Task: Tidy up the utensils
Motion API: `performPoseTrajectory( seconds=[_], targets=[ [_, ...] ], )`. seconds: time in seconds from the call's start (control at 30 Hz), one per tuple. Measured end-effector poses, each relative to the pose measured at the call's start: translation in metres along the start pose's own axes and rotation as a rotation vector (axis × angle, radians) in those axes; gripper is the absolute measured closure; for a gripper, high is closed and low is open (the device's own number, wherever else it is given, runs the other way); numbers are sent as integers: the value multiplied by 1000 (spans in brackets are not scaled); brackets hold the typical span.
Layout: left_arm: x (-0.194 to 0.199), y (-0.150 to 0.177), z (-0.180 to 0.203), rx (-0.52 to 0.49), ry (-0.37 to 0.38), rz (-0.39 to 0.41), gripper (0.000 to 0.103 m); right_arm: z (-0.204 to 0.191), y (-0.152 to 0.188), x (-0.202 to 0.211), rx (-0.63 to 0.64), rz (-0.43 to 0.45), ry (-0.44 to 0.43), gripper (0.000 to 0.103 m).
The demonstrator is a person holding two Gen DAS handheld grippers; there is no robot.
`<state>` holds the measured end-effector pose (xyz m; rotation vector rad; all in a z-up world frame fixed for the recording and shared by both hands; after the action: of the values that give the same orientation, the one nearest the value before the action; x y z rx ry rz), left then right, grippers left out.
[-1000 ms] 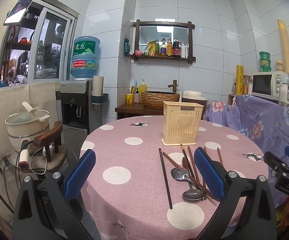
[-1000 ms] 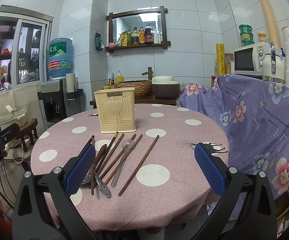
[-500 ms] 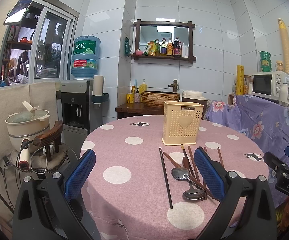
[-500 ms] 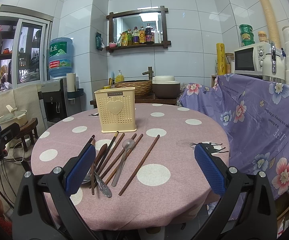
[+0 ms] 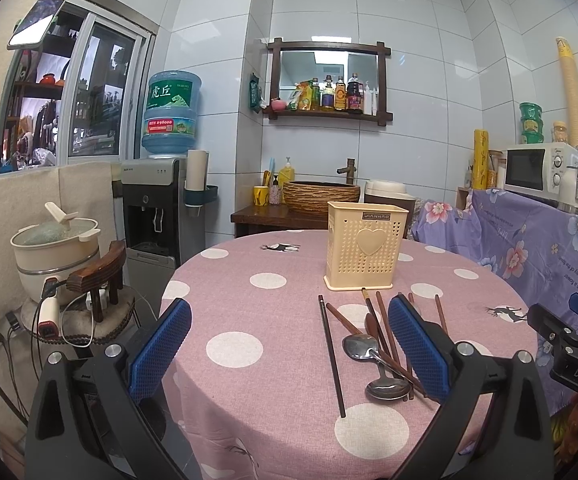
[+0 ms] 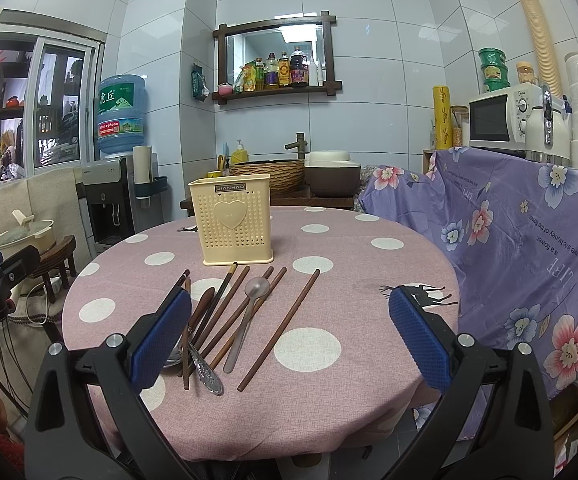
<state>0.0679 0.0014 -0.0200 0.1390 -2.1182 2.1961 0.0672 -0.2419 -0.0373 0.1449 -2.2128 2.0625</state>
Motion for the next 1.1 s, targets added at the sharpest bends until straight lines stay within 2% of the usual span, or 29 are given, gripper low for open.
performPoseTrajectory(
  seconds=[0.6, 0.83, 0.9, 1.0, 1.1],
  targets=[
    [-1, 0, 0, 0, 0, -4, 5, 0, -1, -1, 0, -3, 0, 5],
    [-3, 9, -3, -4, 1, -17, 5, 1, 4, -4, 6, -14, 3, 5],
    [-6, 13, -4, -5, 2, -33, 5, -4, 18, -12, 14, -29, 12, 5],
    [-15, 24, -6, 15, 24, -78, 5, 0, 25, -20, 16, -55, 30, 5],
    [-26, 33, -14, 40, 14, -133, 5, 10, 28, -33, 13, -106, 61, 5]
  ],
)
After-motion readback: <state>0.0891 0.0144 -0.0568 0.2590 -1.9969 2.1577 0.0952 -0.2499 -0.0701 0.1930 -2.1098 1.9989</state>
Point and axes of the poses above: each gripper's, at about its wrist camera, not at the fingertips, and x roughly against the way its jaws point, z to its right, y to its underside, the point moved 7 cm from there along -x, roughly the way its jaws point, and after that the axes turned 6 degrees about z, right-handed, at the moved point
